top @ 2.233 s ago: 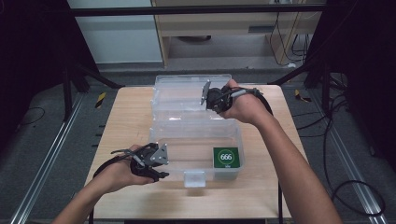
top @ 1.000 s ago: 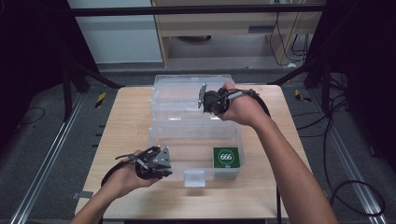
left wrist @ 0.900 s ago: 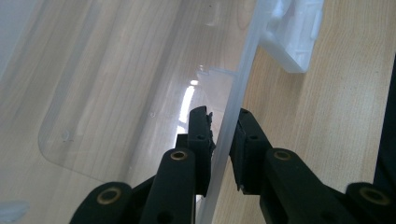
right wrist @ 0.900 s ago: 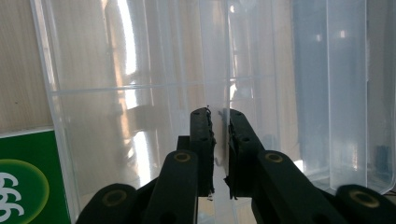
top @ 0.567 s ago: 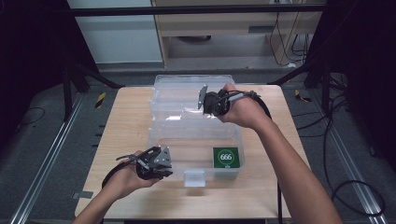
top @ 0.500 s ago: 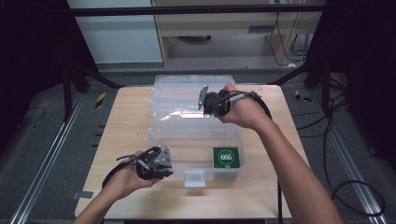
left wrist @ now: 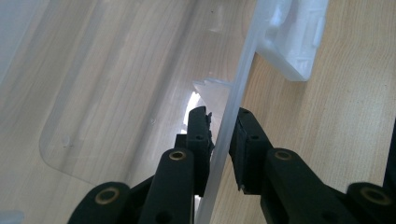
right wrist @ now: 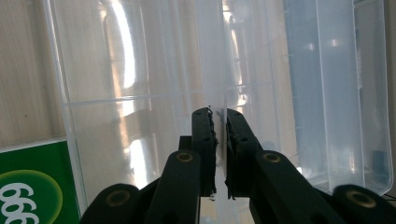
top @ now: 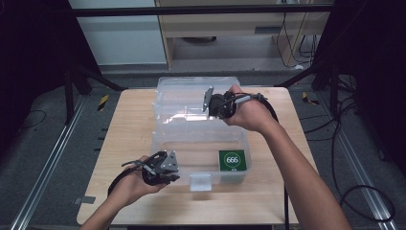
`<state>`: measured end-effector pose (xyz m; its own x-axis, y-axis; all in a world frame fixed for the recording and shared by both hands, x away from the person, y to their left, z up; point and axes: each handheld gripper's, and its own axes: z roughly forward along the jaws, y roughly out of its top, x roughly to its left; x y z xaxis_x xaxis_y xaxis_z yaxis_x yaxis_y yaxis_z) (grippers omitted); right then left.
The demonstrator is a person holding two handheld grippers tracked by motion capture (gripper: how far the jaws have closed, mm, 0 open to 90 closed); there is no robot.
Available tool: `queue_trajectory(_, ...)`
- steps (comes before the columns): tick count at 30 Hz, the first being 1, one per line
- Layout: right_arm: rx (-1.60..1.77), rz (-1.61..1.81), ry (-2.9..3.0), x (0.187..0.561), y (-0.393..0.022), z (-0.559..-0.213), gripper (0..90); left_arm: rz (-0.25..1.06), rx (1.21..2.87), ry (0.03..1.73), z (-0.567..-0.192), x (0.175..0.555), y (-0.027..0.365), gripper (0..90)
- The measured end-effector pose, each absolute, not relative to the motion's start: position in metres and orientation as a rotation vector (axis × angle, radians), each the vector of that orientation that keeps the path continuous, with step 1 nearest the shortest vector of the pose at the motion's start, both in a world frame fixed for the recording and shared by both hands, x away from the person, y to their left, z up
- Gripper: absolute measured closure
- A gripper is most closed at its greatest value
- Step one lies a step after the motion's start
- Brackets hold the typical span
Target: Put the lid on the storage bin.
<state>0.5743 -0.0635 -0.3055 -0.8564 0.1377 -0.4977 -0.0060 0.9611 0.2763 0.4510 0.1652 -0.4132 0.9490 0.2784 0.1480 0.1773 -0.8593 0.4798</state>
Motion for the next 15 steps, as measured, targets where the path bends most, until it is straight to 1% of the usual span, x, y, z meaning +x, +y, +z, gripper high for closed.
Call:
queue_trajectory(8, 0.072, 0.406, 2.564, 0.560, -0.066, -0.302, 85.1, 0.285, 2.625, 0.332, -0.413, 0.451, 0.165, 78.1)
queue_trajectory(15, 0.044, 0.436, 2.543, 0.544, -0.069, -0.301, 85.1, 0.309, 2.626, 0.327, -0.414, 0.449, 0.164, 77.6)
